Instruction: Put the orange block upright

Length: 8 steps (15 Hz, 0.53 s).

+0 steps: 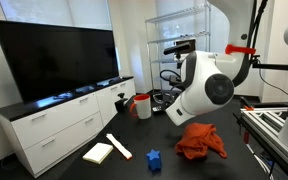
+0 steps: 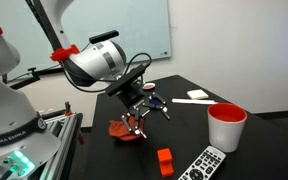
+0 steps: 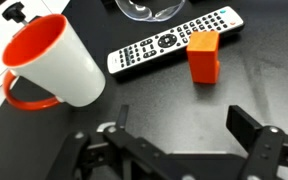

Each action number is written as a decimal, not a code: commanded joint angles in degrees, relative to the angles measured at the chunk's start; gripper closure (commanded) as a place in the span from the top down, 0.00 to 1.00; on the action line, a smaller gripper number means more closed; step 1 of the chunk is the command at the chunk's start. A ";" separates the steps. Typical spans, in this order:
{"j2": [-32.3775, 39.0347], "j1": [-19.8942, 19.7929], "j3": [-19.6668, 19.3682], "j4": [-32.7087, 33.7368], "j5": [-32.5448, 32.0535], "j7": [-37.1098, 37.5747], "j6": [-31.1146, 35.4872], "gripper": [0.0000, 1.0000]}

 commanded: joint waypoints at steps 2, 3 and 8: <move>-18.25 -4.09 -5.93 -3.80 6.97 -10.87 19.83 1.00; -21.42 -4.86 -8.14 -3.92 10.32 -14.29 23.61 1.00; -27.49 -5.21 -20.28 -5.03 34.37 -35.12 31.60 1.00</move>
